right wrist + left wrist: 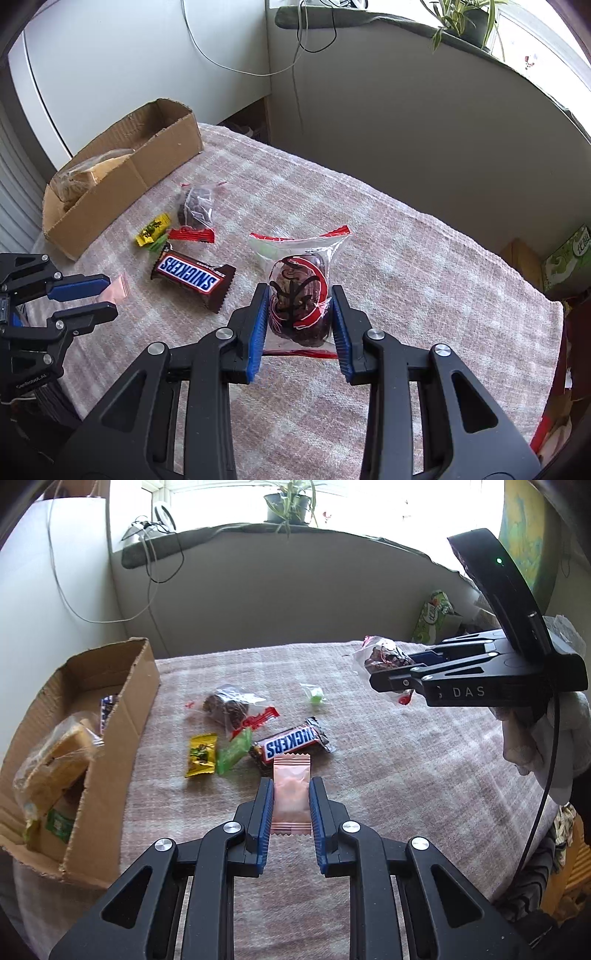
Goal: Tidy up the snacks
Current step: 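Carry the pink packet and red-trimmed candy bag over the box with both tools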
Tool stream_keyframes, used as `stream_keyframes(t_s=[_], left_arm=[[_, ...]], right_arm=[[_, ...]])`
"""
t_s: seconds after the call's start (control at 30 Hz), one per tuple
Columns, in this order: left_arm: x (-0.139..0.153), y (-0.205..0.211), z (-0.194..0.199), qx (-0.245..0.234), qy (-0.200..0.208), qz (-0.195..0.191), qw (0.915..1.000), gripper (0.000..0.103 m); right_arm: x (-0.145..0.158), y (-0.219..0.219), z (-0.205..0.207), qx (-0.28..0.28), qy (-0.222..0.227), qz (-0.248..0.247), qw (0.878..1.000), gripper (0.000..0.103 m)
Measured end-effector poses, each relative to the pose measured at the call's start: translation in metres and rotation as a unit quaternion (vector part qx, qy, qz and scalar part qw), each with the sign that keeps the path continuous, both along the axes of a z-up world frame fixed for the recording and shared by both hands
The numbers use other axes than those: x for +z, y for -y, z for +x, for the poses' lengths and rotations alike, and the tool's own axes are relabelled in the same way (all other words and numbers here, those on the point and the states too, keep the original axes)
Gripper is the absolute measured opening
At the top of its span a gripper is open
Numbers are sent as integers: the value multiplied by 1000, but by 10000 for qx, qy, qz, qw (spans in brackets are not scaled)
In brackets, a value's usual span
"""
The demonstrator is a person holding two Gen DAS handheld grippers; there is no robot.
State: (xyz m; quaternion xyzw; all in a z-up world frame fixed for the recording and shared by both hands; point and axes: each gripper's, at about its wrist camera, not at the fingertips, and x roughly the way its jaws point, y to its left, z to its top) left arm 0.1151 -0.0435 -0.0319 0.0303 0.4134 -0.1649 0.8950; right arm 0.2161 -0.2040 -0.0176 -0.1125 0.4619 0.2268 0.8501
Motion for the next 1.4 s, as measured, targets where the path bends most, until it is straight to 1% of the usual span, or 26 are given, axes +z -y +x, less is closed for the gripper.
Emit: stream_keyframes(t_s=[0.13,0.3,0.5,0.7,0.87,1.03,1.4], left_arm=[[12,-27,-3,267,166,-111,9994,18],[25,-58,-4,623,359,-158,9973,18],[38,-95,-4,969,564,-138,9936,18],[46,-129,8,1261,679,-143,9896,18],[47,-151,27,1458,702,-119,9867,18],[44,-164,45,1541,690,-29,9856,18],[37,-180,72,1609,629,50,9849,18]], right_arm=[[13,-22,-4,166,104,37,9998,34],[28,-56,-5,401,203,79,9990,34],[39,-99,-1,651,283,155,9974,34],[48,-136,7,864,271,238,9956,34],[51,-167,14,1019,261,241,9942,34],[50,-191,27,1113,225,273,9932,34],[31,-226,55,1166,72,228,9929,34]])
